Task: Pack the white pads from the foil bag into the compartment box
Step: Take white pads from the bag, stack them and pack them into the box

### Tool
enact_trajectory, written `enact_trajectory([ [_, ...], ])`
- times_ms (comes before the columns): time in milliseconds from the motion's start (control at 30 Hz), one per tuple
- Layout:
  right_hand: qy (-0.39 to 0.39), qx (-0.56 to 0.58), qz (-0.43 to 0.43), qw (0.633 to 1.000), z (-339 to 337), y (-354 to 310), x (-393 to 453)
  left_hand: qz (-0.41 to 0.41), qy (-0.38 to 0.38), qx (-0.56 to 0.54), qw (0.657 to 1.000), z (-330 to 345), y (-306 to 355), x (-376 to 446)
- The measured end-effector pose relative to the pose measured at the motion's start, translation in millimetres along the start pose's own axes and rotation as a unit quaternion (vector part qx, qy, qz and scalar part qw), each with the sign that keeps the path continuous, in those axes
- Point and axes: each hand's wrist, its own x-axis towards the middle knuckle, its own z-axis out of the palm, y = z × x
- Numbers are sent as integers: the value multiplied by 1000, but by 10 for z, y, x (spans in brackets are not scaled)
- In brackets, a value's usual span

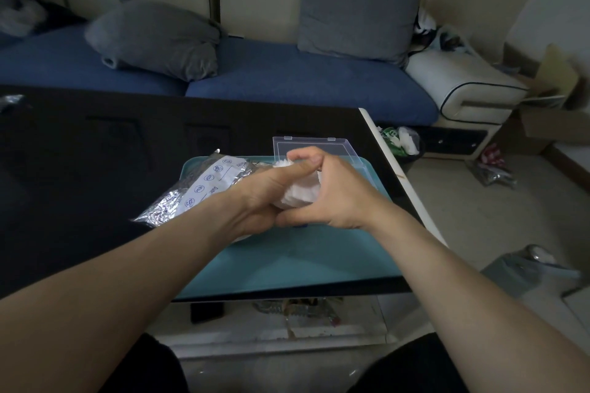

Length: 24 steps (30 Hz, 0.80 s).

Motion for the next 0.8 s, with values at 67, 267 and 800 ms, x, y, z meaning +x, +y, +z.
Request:
enact_trajectory([
  [67,12,-28,-2,1000,5,-27,-1,1,-32,9,999,-7,0,-5],
  [267,-9,-225,24,974,8,-181,-10,47,-12,76,996,-64,-24,6],
  [800,-54,-145,87,984,-112,-53,44,75,104,354,927,-87,-106,55],
])
